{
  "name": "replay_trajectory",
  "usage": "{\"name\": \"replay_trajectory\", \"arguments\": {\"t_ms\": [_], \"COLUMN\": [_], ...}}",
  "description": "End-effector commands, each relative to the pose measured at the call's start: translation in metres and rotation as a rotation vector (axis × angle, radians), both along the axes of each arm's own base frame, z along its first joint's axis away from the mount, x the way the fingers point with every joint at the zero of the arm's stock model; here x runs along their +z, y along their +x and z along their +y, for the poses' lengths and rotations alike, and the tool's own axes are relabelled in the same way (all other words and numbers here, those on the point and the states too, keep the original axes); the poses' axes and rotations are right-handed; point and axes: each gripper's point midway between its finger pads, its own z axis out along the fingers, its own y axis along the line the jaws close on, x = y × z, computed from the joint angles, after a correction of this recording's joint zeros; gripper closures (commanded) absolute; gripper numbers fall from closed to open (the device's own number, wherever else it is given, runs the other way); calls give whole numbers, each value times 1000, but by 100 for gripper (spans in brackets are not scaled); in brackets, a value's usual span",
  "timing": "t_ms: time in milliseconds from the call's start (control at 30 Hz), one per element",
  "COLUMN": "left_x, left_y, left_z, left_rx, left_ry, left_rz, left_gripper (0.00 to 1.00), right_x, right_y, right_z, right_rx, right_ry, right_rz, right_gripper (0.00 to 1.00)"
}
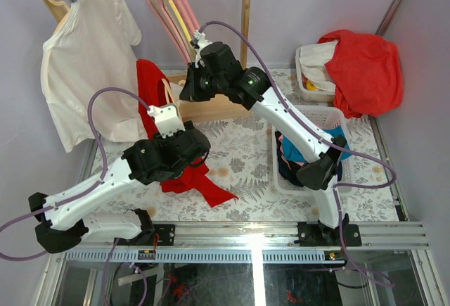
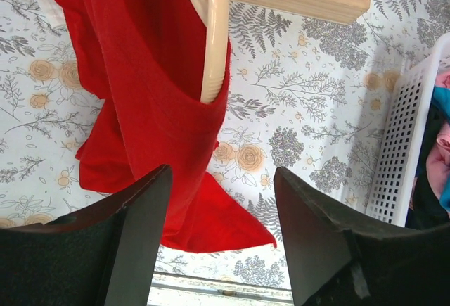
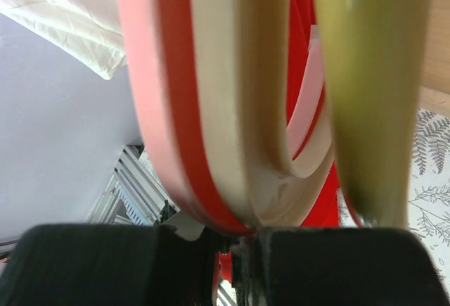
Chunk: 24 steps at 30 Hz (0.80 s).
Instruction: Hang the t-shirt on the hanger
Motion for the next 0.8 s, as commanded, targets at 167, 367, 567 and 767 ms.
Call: {"name": "replay_trajectory", "arguments": {"t_ms": [167, 367, 567, 767], "left_x": [4, 1, -4, -8], "left_y": [1, -4, -4, -2], "left_z": [9, 13, 14, 15], "left_rx": [89, 120, 116, 119], "left_ry": [120, 208, 235, 267], "left_rz": [-47, -45, -47, -50], "left_gripper": [41, 41, 43, 46], "right_x": [73, 83, 92, 95], "right_y": [-13, -17, -22, -25], "right_z": [-6, -8, -11, -13], "right_rx": [31, 43, 60, 73], "right_ry": [175, 192, 214, 222], "right_rz": [-89, -96, -104, -98], "right_gripper": [100, 100, 100, 100]}}
